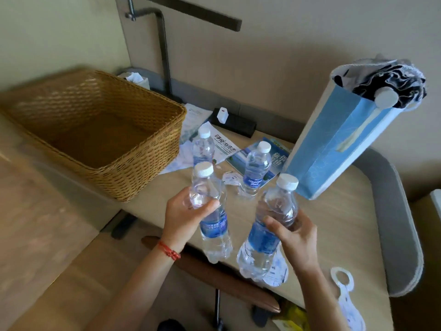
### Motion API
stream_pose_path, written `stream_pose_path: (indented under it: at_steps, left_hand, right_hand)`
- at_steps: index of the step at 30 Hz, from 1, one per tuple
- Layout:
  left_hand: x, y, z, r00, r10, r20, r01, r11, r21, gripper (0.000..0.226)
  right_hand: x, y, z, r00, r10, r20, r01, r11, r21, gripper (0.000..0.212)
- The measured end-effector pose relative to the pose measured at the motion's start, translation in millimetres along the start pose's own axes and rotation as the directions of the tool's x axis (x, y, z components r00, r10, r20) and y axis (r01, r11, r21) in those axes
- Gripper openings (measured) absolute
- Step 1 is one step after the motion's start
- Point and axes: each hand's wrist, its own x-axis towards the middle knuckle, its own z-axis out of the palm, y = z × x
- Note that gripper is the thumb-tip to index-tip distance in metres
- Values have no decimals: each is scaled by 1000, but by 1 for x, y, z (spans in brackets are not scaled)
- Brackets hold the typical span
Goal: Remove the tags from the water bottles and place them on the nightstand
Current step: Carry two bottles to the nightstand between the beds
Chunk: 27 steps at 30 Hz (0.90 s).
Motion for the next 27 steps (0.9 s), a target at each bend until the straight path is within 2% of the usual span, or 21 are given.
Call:
stream_pose_path:
  at_steps: [3,7,11,14,18,21,24,27]
  left_hand:
    - [-3,13,-41,996,20,-84,-16,999,46,20]
    - [-13,27,-98,981,-40,-192,45,999,26,14]
    - [-26,33,-152,944,-50,-325,61,998,25,26]
    - [-39,36,-194,901,-59,-429,89,995,52,22]
    - [-66,40,-251,816,-47,-576,89,995,45,17]
    - [-87,44,-283,738,-29,-674,82,996,47,16]
    - [-110,46,-309,636,-22,-771,79,996,37,15]
    - [-131,48,-325,513,17,-858,80,995,67,14]
  right_hand:
    - [0,-10,42,997,-2,80,-1,1000,28,33]
    - [-3,-24,99,980,-31,198,22,999,49,35]
    - [-11,-37,159,947,-61,315,37,996,81,31]
    - [-20,-44,204,912,-50,408,2,993,116,34]
    - [-31,-46,263,841,-19,541,-52,992,115,27]
    - [-39,-46,305,762,30,647,-105,991,79,35]
    - [-48,-49,344,670,15,742,-103,992,73,36]
    - [-57,-53,378,536,-35,843,-87,992,96,32]
